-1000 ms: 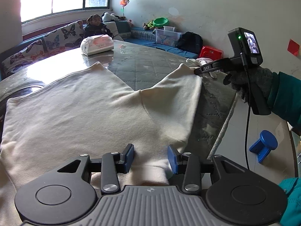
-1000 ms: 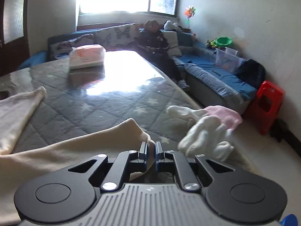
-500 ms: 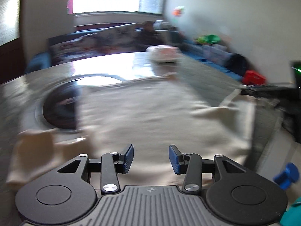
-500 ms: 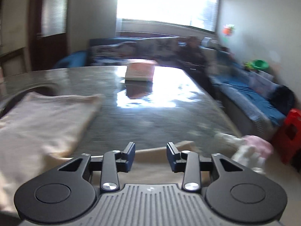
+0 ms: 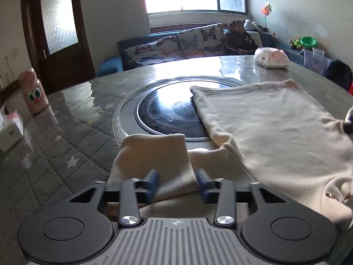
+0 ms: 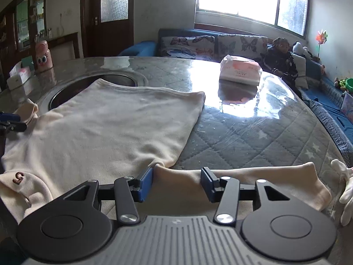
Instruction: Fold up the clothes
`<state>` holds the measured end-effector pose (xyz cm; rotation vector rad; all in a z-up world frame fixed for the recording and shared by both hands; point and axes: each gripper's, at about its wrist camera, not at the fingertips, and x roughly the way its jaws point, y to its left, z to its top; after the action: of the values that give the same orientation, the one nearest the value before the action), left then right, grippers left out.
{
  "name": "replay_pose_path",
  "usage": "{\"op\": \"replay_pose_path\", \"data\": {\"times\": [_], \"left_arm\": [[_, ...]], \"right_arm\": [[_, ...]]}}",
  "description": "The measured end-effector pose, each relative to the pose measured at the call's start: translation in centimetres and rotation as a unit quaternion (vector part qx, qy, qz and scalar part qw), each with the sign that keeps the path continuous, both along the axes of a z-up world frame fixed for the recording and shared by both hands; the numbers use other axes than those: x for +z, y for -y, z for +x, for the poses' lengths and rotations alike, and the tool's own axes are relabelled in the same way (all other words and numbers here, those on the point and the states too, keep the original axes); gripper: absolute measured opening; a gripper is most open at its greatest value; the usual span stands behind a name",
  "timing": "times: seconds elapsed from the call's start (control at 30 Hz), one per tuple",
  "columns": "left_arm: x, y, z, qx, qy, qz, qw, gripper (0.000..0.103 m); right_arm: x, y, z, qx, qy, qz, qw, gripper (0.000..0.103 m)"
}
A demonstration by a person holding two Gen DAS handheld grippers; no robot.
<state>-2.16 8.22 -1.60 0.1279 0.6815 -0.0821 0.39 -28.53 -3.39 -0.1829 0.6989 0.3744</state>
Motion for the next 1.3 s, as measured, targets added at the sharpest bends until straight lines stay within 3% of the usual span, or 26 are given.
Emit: {"op": "replay_pose_path", "data": {"times": [0.03, 0.1, 0.2, 0.37, 0.53, 0.73, 0.93, 1.2, 1.3], "left_arm": [[0.1, -0.4, 0.2, 0.004, 0.0, -0.002, 1.0, 0.018], [0.5, -1.5, 0.2, 0.015, 0.004, -0.011, 0.9998, 0.013], [1.3, -3.7, 0.1, 0.039, 0.014, -0.034, 0.9986, 0.012], [2.6, -8.2, 0.2, 0.108, 0.031, -0.038, 0.9929, 0.012], [2.6, -11.6, 0.4, 0.151, 0.027, -0.036, 0.9875, 0.011], [1.7, -13.2, 0.0, 0.167, 0.014, -0.047, 0.9848, 0.011], [1.9, -14.0, -0.6, 0.172, 0.018, -0.053, 0.9835, 0.011], [2.1, -15.4, -1.0, 0.19, 0.016, -0.044, 0.9807, 0.012], [1.6, -16.0, -0.8, 0.196, 0.009, -0.044, 0.9795, 0.019]], "right_arm": [[-0.1, 0.1, 0.0, -0.001, -0.002, -0.002, 1.0, 0.052], [-0.2, 0.1, 0.0, -0.003, -0.005, -0.004, 1.0, 0.052], [-0.2, 0.1, 0.0, -0.003, -0.007, -0.009, 1.0, 0.053], [0.3, -0.8, -0.1, 0.01, 0.001, -0.029, 1.0, 0.053], [2.0, -4.0, -0.7, 0.087, 0.002, -0.032, 0.996, 0.053], [2.8, -11.4, -2.7, 0.242, -0.013, -0.022, 0.97, 0.052], [2.0, -18.2, -5.0, 0.373, -0.018, -0.01, 0.928, 0.048], [-0.2, -20.8, -5.9, 0.427, -0.047, -0.013, 0.903, 0.047], [-0.3, -20.6, -6.5, 0.436, -0.048, -0.018, 0.898, 0.047]]}}
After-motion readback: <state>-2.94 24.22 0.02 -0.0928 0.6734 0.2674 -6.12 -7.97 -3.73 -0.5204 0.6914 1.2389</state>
